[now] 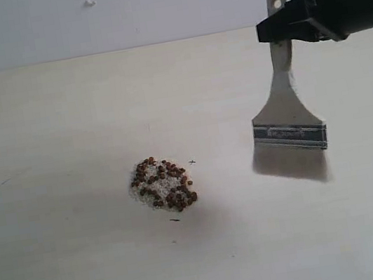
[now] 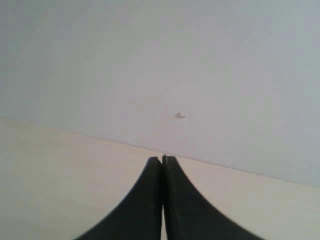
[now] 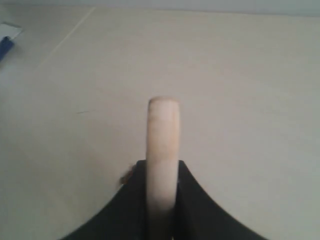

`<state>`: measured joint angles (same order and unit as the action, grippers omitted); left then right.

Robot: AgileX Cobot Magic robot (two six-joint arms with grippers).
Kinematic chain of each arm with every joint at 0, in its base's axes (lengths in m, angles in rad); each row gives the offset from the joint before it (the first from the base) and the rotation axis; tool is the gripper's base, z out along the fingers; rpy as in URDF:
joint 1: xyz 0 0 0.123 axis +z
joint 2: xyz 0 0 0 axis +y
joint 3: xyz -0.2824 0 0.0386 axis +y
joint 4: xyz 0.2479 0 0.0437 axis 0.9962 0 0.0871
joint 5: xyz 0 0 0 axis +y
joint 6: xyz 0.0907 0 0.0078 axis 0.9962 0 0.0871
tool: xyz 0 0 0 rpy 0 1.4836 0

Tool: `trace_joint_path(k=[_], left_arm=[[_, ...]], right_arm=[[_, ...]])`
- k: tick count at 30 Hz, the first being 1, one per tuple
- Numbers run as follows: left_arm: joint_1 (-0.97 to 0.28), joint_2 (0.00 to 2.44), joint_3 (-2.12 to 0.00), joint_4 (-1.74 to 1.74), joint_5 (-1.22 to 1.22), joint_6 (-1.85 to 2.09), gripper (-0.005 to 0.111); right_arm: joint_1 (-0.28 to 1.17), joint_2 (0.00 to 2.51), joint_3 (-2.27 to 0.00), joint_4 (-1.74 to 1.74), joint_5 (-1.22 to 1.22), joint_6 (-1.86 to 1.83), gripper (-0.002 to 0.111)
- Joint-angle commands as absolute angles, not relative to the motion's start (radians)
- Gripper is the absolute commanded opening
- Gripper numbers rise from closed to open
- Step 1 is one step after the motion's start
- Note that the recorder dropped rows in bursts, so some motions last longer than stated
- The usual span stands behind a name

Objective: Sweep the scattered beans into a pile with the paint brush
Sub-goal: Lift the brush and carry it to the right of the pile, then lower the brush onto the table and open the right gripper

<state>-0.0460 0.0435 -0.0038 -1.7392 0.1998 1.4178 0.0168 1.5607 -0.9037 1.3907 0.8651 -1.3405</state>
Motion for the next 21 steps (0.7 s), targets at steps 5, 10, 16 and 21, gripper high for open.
trace_joint_path(k=[5,10,16,21], left_arm=[[-0.051,0.036,0.0,-1.744,0.204,1.42,0.0],[-0.051,0.036,0.0,-1.744,0.204,1.42,0.0],[-0.051,0.036,0.0,-1.744,0.204,1.42,0.0],[-0.051,0.036,0.0,-1.744,0.204,1.42,0.0]], right_arm=[[0.012,1.746,-0.959,1.348,1.141,-1.269,0.0],[0.012,1.864,-0.959,1.394,1.204,-1.332,0.0],[0.012,1.981,-0.959,1.497,1.2,-1.388,0.0],[0.012,2.021,-0.959,1.53,1.2,-1.426,0.0]])
